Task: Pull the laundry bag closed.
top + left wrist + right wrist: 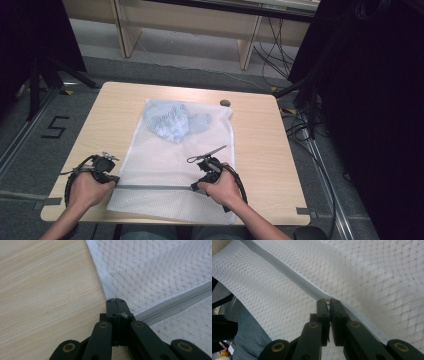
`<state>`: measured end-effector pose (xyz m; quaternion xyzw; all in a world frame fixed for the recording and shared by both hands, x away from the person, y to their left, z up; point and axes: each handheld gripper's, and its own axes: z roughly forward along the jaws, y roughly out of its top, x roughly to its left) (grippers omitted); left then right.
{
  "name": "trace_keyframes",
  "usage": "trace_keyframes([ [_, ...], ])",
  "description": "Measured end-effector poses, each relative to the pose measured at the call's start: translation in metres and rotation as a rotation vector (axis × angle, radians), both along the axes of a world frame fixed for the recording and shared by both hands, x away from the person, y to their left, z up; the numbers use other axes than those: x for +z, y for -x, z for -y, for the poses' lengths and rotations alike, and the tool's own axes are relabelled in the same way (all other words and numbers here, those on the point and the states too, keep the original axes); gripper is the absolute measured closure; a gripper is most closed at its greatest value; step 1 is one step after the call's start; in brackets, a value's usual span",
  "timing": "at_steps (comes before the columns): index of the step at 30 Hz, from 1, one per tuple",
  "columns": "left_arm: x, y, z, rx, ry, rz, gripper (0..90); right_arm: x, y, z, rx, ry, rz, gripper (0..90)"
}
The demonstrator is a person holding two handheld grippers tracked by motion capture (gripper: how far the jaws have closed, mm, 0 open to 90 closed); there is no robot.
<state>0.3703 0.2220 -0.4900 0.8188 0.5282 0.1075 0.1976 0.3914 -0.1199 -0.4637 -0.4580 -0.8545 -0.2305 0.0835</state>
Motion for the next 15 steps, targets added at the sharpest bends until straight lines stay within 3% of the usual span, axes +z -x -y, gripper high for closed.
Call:
trace_keyframes([
  [2,-0.0022,0.0002,0.0012,0.019,0.019,0.022,89.8,-0.0006,-0.0006,0.0016,0.010,0.007,0.018,87.2],
  [8,0.0005,-0.0002,-0.0004,-0.003,-0.002,-0.006,89.8,0.0010,0.0002,0.0023,0.005,-0.001,0.008,87.1],
  [15,-0.0009,-0.0001,-0.0002,-0.003,0.007,0.010,89.8,0.0002,-0.0004,0.0041,0.004,0.006,0.003,87.1],
])
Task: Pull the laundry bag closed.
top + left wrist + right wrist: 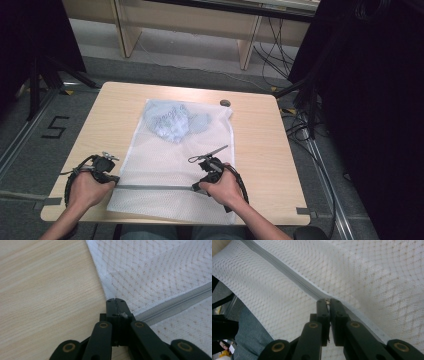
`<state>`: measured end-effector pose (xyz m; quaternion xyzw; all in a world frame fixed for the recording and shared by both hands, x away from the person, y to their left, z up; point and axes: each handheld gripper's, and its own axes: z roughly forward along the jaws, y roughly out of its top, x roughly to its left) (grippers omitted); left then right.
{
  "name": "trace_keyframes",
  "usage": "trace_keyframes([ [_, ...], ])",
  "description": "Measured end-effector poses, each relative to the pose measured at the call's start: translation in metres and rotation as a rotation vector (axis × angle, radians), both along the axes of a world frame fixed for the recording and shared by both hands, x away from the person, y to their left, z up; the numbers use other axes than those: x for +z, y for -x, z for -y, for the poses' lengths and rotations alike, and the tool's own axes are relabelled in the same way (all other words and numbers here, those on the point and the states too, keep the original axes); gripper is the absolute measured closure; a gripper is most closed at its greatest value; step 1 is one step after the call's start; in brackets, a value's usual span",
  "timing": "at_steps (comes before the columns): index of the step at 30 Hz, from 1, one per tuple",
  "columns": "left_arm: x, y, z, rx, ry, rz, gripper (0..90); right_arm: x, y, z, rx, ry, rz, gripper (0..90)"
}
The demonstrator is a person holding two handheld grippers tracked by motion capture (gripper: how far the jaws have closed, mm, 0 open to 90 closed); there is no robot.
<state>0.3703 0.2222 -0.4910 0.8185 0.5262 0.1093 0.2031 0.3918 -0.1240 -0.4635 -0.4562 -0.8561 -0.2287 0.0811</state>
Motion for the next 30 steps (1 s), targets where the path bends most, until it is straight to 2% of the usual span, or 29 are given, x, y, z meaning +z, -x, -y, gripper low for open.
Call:
trace_keyframes([
  [1,0.001,0.000,0.001,0.009,-0.005,-0.011,89.8,0.000,0.000,0.000,0.000,0.000,0.000,87.1],
  [2,0.000,0.000,0.001,0.022,0.006,0.003,89.8,0.001,0.000,0.000,-0.004,-0.003,-0.003,87.2],
  [3,0.000,0.000,0.000,0.000,0.000,0.002,89.8,0.000,0.000,0.001,-0.013,0.003,-0.011,87.1],
  [4,0.001,0.000,0.000,0.005,-0.007,-0.014,89.8,0.000,0.000,0.001,-0.013,0.003,-0.011,87.1],
  [6,0.002,0.000,0.000,0.000,-0.010,-0.016,89.8,-0.001,0.000,0.002,0.003,-0.002,-0.003,87.2],
  [7,-0.001,0.000,0.001,0.019,0.008,0.006,89.8,-0.001,-0.001,0.003,0.009,0.000,-0.002,87.1],
  [8,-0.001,0.000,0.001,0.019,0.008,0.006,89.8,-0.001,-0.001,0.003,0.009,0.000,-0.002,87.1],
  [9,0.001,0.000,0.000,0.005,-0.002,-0.007,89.8,-0.003,-0.002,0.005,0.028,-0.001,0.030,87.2],
  [10,0.000,0.000,0.000,0.003,-0.002,-0.002,89.8,0.001,0.001,0.004,-0.015,0.004,-0.017,87.1],
  [12,0.000,0.000,0.000,0.004,0.002,0.002,89.8,0.002,0.002,0.004,-0.018,0.008,-0.030,87.2],
  [13,0.000,0.000,0.000,0.003,0.001,0.003,89.8,0.000,0.001,0.006,-0.009,0.017,-0.013,87.1],
  [18,0.000,0.000,0.001,0.017,0.000,-0.007,89.8,-0.003,0.001,0.011,0.001,0.005,0.001,87.1],
  [19,0.000,0.000,0.001,0.014,0.004,-0.001,89.8,-0.002,0.002,0.011,-0.017,0.010,-0.014,87.1],
  [22,0.000,0.000,0.001,0.010,0.004,-0.003,89.8,-0.002,0.002,0.013,-0.019,0.005,-0.016,87.2],
  [23,0.002,0.000,0.000,0.005,-0.012,-0.014,89.8,-0.002,0.001,0.014,-0.009,0.010,-0.003,87.1],
  [24,0.000,0.000,0.000,0.003,0.001,-0.002,89.8,0.000,0.003,0.015,-0.028,0.012,-0.025,87.1],
  [26,0.000,0.000,0.001,0.019,0.005,0.001,89.8,-0.001,0.002,0.017,-0.032,0.010,-0.014,87.1],
  [27,0.000,0.000,0.001,0.015,0.002,-0.005,89.8,0.000,0.002,0.018,-0.026,0.015,-0.024,87.1],
  [28,0.000,0.000,0.001,0.015,0.002,-0.005,89.8,-0.003,0.002,0.019,-0.020,0.007,0.001,87.2],
  [30,-0.001,0.000,0.001,0.022,0.012,0.010,89.8,-0.001,0.002,0.020,-0.025,0.012,-0.015,87.1],
])
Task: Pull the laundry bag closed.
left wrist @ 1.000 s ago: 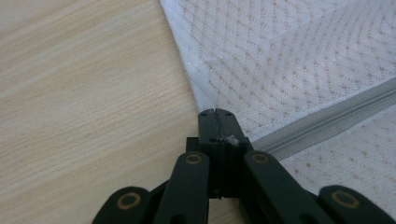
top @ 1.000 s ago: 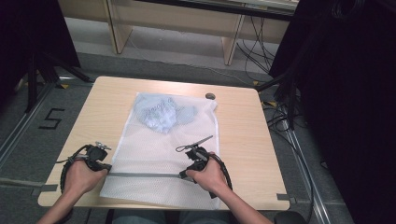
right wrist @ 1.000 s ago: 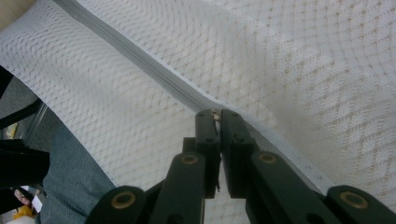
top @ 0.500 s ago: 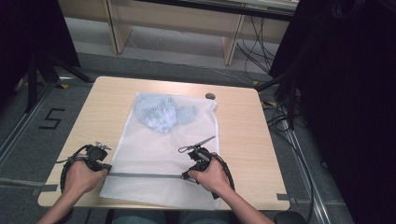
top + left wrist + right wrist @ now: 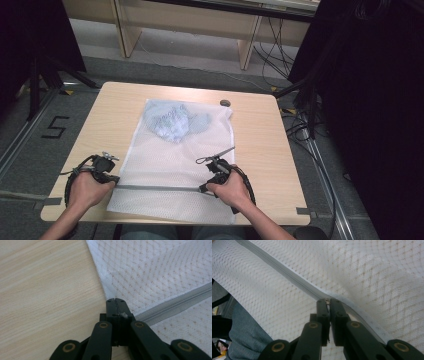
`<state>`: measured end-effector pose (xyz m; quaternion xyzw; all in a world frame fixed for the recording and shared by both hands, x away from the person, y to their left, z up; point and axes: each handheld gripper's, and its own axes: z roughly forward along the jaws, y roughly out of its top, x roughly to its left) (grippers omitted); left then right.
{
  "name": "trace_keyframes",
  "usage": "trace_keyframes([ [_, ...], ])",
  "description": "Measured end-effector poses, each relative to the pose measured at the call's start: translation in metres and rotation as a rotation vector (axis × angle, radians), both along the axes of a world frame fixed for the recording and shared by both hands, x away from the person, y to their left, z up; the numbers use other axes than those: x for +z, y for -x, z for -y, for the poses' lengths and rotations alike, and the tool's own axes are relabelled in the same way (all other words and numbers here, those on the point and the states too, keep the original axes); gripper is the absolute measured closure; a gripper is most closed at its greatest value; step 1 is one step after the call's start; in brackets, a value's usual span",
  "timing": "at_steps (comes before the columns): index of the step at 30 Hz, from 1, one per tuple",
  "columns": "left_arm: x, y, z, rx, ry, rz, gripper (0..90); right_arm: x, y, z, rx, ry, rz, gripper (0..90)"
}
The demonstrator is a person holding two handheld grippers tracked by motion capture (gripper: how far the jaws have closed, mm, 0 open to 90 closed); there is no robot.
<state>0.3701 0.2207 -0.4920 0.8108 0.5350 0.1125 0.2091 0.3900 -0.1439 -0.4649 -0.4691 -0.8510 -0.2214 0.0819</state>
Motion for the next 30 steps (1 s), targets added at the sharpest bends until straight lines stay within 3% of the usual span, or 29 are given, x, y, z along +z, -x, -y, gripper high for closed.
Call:
trace_keyframes([
  [2,0.001,0.000,0.000,-0.005,-0.009,-0.013,89.8,-0.001,0.000,0.001,0.000,0.002,0.010,87.2],
  [3,0.003,0.000,-0.002,-0.022,-0.022,-0.025,89.8,0.000,0.001,0.000,-0.024,-0.002,-0.015,87.1],
  [4,0.003,0.000,-0.002,-0.022,-0.022,-0.025,89.8,-0.001,0.000,0.002,-0.009,0.000,0.011,87.1],
  [9,0.002,0.000,-0.002,-0.020,-0.015,-0.018,89.8,-0.002,0.000,0.007,0.004,0.003,0.011,87.1],
  [10,0.003,0.000,-0.002,-0.022,-0.022,-0.027,89.8,-0.005,-0.001,0.009,0.022,0.011,0.045,87.1],
  [14,0.001,0.000,-0.001,-0.018,-0.010,-0.010,89.8,-0.005,-0.001,0.012,0.019,0.012,0.053,87.1],
  [15,0.000,0.000,0.000,-0.001,-0.002,-0.002,89.8,-0.001,0.000,0.012,-0.005,0.006,0.006,87.1],
  [16,0.003,0.000,-0.001,-0.023,-0.024,-0.027,89.8,-0.002,0.000,0.012,-0.005,0.002,0.008,87.1],
  [18,0.000,0.000,0.000,-0.006,-0.003,-0.005,89.8,-0.002,0.000,0.013,-0.005,0.005,0.010,87.1],
  [19,0.002,0.000,-0.001,-0.021,-0.018,-0.022,89.8,-0.002,0.000,0.013,-0.005,0.010,0.015,87.1],
  [22,0.003,0.000,-0.002,-0.021,-0.021,-0.026,89.8,-0.001,0.001,0.016,-0.011,0.010,0.005,87.1],
  [28,0.001,0.000,0.000,-0.003,-0.005,-0.010,89.8,-0.001,0.001,0.020,-0.023,0.013,0.004,87.1],
  [29,0.000,0.000,-0.001,-0.010,-0.003,-0.006,89.8,-0.002,0.000,0.021,-0.025,0.005,0.023,87.1],
  [30,0.003,0.000,-0.001,-0.023,-0.024,-0.026,89.8,-0.002,0.000,0.021,-0.025,0.005,0.023,87.1],
])
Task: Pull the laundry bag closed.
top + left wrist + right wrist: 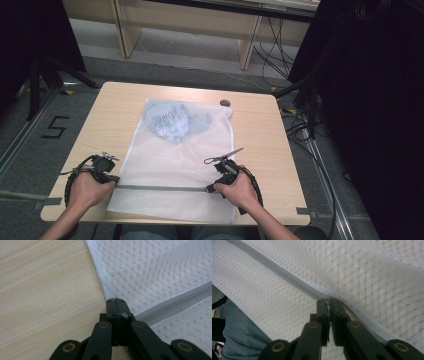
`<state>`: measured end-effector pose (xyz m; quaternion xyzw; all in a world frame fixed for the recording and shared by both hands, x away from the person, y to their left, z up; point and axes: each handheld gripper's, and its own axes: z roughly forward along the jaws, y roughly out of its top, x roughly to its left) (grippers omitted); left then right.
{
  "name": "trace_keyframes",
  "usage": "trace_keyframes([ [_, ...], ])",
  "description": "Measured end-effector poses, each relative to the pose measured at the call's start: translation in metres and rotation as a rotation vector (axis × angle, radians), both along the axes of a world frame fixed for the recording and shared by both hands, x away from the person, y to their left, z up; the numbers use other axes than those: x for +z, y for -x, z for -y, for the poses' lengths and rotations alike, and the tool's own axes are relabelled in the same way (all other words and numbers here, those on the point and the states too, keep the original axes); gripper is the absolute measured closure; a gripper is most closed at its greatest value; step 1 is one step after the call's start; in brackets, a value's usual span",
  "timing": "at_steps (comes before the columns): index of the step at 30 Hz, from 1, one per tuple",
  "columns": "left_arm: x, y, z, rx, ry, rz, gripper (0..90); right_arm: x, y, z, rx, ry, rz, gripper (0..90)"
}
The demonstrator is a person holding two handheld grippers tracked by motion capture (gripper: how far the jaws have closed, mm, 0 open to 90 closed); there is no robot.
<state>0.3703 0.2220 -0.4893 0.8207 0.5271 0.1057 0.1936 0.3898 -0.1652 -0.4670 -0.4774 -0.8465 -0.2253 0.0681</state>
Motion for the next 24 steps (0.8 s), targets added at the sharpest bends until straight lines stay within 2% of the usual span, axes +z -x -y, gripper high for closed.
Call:
trace_keyframes([
  [1,0.000,0.000,0.000,0.001,0.000,0.002,89.8,0.002,-0.001,0.001,-0.002,0.007,-0.019,87.1],
  [3,-0.001,0.000,0.000,0.003,0.013,0.014,89.8,0.001,-0.001,0.002,0.015,0.004,-0.010,87.1],
  [4,0.000,0.000,0.000,-0.001,-0.001,-0.002,89.8,0.001,-0.001,0.003,0.013,0.014,-0.003,87.1],
  [6,0.000,0.000,0.000,0.002,0.003,0.001,89.8,0.003,0.000,0.002,-0.015,0.015,-0.036,87.1],
  [11,0.000,0.000,0.000,0.001,0.003,0.001,89.8,0.003,-0.001,0.004,-0.012,0.013,-0.025,87.1],
  [12,0.000,0.000,0.000,0.001,0.003,0.001,89.8,0.003,0.000,0.003,-0.040,-0.010,-0.039,87.1],
  [14,-0.001,0.000,0.000,0.006,0.014,0.011,89.8,0.002,0.000,0.004,-0.046,-0.016,-0.028,87.1],
  [15,-0.003,0.000,0.001,0.024,0.026,0.033,89.8,0.003,0.000,0.004,-0.049,-0.013,-0.024,87.1],
  [16,-0.002,0.000,0.000,0.001,0.012,0.016,89.8,0.003,0.000,0.005,-0.047,-0.006,-0.025,87.1],
  [17,-0.002,0.000,0.001,0.017,0.019,0.021,89.8,0.004,-0.001,0.007,-0.036,-0.009,-0.034,87.1],
  [18,0.000,0.000,-0.001,-0.001,0.001,-0.001,89.8,0.004,0.000,0.007,-0.051,-0.007,-0.032,87.1],
  [19,0.000,0.000,0.000,0.001,0.003,0.001,89.8,0.004,-0.001,0.008,-0.031,-0.015,-0.020,87.1],
  [20,0.000,0.000,0.000,0.001,0.003,0.001,89.8,0.004,-0.001,0.009,-0.047,-0.009,-0.030,87.1],
  [21,-0.003,0.000,0.001,0.020,0.024,0.028,89.8,0.004,-0.001,0.010,-0.048,-0.006,-0.027,87.1],
  [22,-0.003,0.000,0.001,0.018,0.024,0.028,89.8,0.004,-0.002,0.011,-0.039,-0.006,-0.015,87.1],
  [24,-0.002,0.000,0.001,0.021,0.020,0.021,89.8,0.004,-0.001,0.011,-0.052,-0.008,-0.028,87.1],
])
